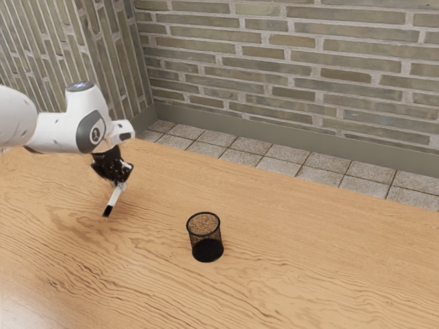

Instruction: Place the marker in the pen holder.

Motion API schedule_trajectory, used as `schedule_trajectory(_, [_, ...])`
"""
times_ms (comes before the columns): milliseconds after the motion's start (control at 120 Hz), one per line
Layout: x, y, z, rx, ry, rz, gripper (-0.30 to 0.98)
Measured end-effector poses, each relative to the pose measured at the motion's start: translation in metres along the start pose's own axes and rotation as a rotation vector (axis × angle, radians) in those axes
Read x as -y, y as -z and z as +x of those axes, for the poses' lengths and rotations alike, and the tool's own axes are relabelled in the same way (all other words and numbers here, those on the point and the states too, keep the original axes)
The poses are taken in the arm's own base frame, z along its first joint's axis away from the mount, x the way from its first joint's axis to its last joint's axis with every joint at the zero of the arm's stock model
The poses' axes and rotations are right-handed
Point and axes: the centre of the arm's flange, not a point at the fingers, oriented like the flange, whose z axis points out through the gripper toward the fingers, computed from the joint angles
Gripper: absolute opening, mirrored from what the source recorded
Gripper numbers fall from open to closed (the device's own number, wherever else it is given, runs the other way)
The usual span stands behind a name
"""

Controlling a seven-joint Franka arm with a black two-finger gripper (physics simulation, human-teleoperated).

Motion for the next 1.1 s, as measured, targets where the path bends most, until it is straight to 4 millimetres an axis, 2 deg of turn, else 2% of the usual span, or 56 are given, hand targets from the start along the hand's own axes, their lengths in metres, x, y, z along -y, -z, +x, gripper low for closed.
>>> schedule_trajectory(67, [-0.037, 0.061, -0.002, -0.067, -0.052, -0.028, -0.1])
schedule_trajectory(125, [-0.08, 0.114, -0.021, -0.121, -0.118, -0.056, -0.1])
schedule_trajectory(167, [-0.114, 0.137, -0.035, -0.142, -0.172, -0.075, -0.1])
schedule_trajectory(233, [-0.166, 0.152, -0.056, -0.147, -0.259, -0.099, -0.1])
schedule_trajectory(317, [-0.228, 0.15, -0.088, -0.139, -0.368, -0.125, -0.1])
schedule_trajectory(375, [-0.26, 0.162, -0.114, -0.175, -0.43, -0.146, -0.1])
schedule_trajectory(408, [-0.259, 0.168, -0.122, -0.2, -0.43, -0.153, -0.1])
schedule_trajectory(467, [-0.233, 0.167, -0.121, -0.236, -0.372, -0.158, -0.1])
schedule_trajectory(508, [-0.221, 0.162, -0.12, -0.257, -0.334, -0.177, -0.1])
schedule_trajectory(617, [-0.213, 0.159, -0.114, -0.331, -0.261, -0.258, -0.1])
schedule_trajectory(683, [-0.209, 0.145, -0.102, -0.351, -0.226, -0.285, -0.09])
schedule_trajectory(858, [-0.208, 0.12, -0.077, -0.398, -0.234, -0.292, -0.07])
schedule_trajectory(958, [-0.21, 0.109, -0.072, -0.41, -0.267, -0.283, -0.07])
schedule_trajectory(1025, [-0.218, 0.103, -0.072, -0.414, -0.302, -0.28, -0.07])
schedule_trajectory(1100, [-0.236, 0.098, -0.074, -0.421, -0.355, -0.282, -0.06])
